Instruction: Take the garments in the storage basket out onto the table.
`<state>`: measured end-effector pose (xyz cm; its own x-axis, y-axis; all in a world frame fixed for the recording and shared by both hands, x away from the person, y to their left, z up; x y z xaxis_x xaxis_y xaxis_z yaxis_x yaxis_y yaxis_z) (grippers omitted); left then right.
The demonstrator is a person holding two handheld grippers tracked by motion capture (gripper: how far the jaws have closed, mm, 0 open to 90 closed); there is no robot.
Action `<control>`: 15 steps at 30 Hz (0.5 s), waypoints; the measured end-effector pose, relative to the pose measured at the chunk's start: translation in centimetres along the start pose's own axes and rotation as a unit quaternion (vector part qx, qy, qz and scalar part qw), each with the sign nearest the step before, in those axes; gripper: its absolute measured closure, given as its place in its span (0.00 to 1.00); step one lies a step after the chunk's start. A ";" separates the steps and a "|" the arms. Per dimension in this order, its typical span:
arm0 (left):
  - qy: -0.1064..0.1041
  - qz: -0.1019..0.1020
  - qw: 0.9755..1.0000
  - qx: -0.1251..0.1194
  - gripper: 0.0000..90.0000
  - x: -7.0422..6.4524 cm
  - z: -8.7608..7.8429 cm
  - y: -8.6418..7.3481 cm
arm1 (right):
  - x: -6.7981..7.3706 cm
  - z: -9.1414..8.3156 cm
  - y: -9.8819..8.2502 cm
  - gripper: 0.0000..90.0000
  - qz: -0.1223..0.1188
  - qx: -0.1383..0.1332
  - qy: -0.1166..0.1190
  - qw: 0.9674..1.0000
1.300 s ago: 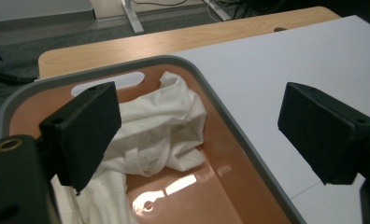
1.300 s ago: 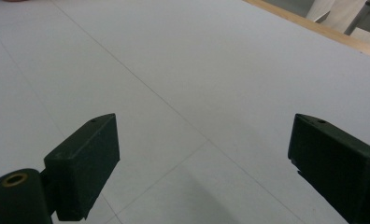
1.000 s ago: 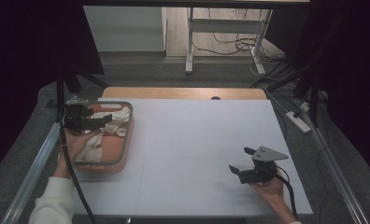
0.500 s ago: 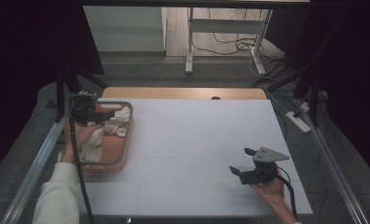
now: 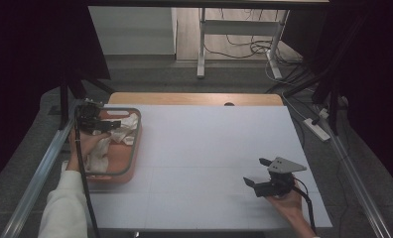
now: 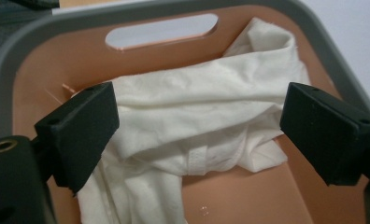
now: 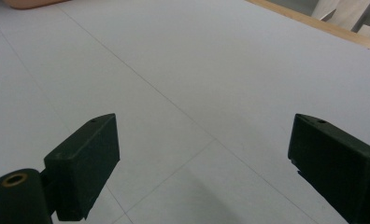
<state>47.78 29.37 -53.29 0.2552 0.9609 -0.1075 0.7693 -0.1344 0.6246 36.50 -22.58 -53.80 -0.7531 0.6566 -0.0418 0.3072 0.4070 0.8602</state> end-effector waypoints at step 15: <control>0.006 0.000 0.999 0.054 0.12 -0.3 3.0 -1.3 | -0.1 -0.1 -0.1 0.10 -0.001 0.004 -0.005 1.000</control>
<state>48.41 28.56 -56.39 0.2489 0.9636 -0.0977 0.8276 -0.1593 0.5382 36.47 -22.78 -53.87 -0.7485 0.6614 -0.0491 0.3096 0.4139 0.8560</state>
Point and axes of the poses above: each handheld gripper's, and its own axes: z roughly forward along the jaws, y roughly out of its top, x roughly to its left, the point moved 9 cm from there along z, roughly forward along the jaws, and after that the axes turned 3 degrees about z, right-handed, at the moved point
